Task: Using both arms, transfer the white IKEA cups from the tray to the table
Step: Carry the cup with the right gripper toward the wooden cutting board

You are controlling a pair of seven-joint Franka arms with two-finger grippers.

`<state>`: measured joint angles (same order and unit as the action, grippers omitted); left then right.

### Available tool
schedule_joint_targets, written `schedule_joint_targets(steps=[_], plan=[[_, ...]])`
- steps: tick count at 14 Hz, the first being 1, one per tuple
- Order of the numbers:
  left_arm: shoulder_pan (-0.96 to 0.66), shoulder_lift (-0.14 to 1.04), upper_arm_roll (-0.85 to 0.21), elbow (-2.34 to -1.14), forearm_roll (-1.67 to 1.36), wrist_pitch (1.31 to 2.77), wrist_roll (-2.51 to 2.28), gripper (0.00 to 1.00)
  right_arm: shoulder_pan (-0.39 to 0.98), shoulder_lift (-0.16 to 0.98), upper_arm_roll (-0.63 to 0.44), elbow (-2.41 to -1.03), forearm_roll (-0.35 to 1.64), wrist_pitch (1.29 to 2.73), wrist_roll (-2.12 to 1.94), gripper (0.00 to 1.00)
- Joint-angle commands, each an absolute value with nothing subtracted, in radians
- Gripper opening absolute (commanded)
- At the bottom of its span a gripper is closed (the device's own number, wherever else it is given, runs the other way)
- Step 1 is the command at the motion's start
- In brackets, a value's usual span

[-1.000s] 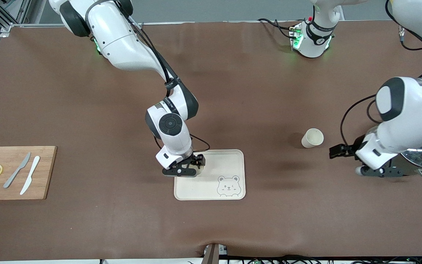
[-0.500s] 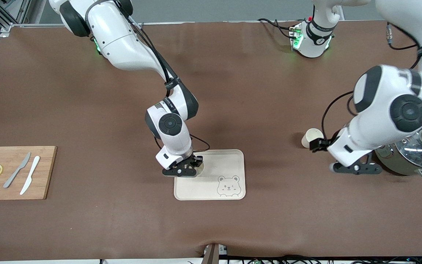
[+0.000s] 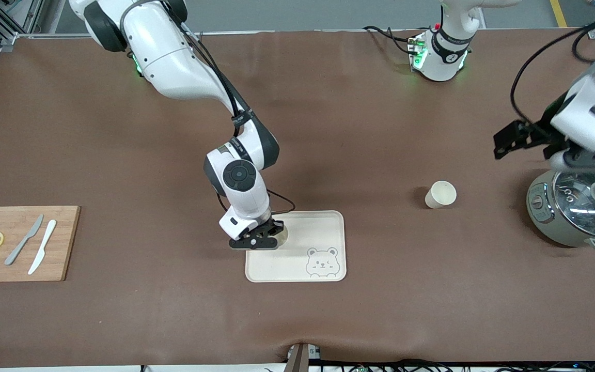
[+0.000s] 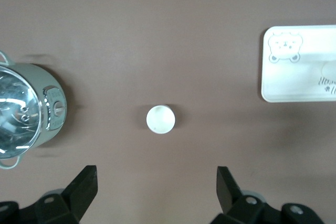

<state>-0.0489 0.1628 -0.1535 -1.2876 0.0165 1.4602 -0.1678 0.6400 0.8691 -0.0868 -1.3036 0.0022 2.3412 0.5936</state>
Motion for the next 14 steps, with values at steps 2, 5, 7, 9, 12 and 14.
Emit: schedule_joint_targets(steps=[2, 5, 7, 9, 12, 14], plan=[[-0.052, 0.094, -0.088, -1.402, -0.005, 1.476, -0.031, 1.0, 0.641, 0.835, -0.087, -1.284, 0.014, 2.269, 0.577, 0.0], [-0.103, 0.003, 0.031, -1.555, -0.06, 1.575, 0.049, 1.0, 0.634, 0.755, -0.086, -1.275, 0.015, 2.124, 0.574, 0.0], [-0.106, -0.005, 0.028, -1.598, -0.06, 1.614, 0.049, 1.0, 0.624, 0.671, -0.087, -1.275, 0.015, 1.998, 0.569, 0.0], [-0.107, 0.003, 0.022, -1.603, -0.058, 1.626, 0.049, 1.0, 0.582, 0.58, -0.087, -1.275, 0.023, 1.872, 0.508, 0.0], [-0.147, 0.012, 0.011, -1.608, -0.06, 1.64, 0.049, 1.0, 0.459, 0.485, -0.092, -1.275, 0.09, 1.721, 0.249, 0.0], [-0.147, 0.012, 0.011, -1.618, -0.058, 1.641, 0.049, 1.0, 0.378, 0.46, -0.095, -1.275, 0.092, 1.674, 0.087, 0.0]])
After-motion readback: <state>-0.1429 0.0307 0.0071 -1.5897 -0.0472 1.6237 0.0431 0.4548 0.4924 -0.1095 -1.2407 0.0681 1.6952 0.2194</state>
